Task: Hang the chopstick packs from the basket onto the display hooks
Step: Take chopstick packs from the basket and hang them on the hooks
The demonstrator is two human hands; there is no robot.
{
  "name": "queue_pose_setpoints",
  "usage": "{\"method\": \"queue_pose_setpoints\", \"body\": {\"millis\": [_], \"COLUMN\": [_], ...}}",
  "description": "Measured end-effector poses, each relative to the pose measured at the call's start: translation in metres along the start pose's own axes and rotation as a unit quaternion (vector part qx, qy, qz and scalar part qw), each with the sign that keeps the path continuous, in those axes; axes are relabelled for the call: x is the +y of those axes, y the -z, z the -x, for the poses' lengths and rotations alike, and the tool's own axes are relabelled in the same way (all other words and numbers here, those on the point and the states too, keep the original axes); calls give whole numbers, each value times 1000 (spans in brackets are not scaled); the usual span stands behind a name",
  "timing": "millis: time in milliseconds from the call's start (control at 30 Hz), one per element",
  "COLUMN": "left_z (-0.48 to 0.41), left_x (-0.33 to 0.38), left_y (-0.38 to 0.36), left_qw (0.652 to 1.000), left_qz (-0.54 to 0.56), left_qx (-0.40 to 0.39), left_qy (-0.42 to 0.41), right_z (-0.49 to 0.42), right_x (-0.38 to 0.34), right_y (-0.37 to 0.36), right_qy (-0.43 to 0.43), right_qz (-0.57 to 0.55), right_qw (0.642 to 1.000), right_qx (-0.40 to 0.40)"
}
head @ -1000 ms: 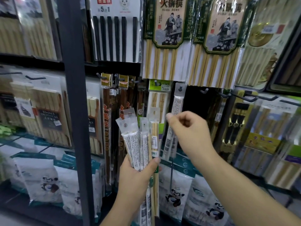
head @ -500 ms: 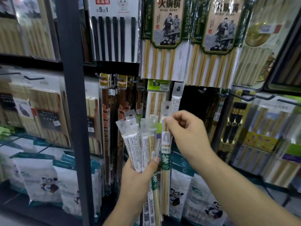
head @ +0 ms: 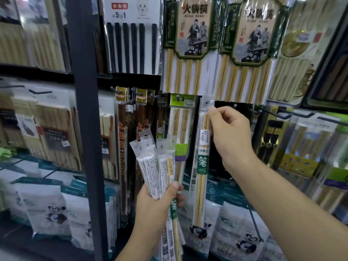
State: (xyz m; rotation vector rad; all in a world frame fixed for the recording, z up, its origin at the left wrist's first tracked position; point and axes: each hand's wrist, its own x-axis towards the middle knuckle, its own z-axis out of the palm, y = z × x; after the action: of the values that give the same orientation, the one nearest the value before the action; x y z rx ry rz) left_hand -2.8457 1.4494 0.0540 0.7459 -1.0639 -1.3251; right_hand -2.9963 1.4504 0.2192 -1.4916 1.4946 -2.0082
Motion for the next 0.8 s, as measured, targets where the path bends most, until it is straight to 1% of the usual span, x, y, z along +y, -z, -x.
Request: {"method": "queue_pose_setpoints", "body": {"millis": [200,367,600,667,733,800], "left_z": [0,0,-4,-5,-3,-1], "left_x": [0,1,-1,0,1,2], "left_y": [1,0,1,2,2,1], "left_qw": [1000,1000,1000,1000,999,999], "left_qz": [-9,-7,2,-12,-20,-12], "left_qx": [-3,-16,-11,-25,-42,-51], "left_qy": [5,0,-7,-10,-14,-9], "right_z": [-4,-5,12,24,38,49], "right_x": [4,16,23,24,24,26], "right_y": [-4,-1,5,3,-2,-8], "right_qy": [14,7,-6,-9,-20,-41], "right_qz": [33,94,96,92,96,112], "right_qw": [999,995,995,996,989,974], "right_qx": [6,13,28,-17,-108,-193]}}
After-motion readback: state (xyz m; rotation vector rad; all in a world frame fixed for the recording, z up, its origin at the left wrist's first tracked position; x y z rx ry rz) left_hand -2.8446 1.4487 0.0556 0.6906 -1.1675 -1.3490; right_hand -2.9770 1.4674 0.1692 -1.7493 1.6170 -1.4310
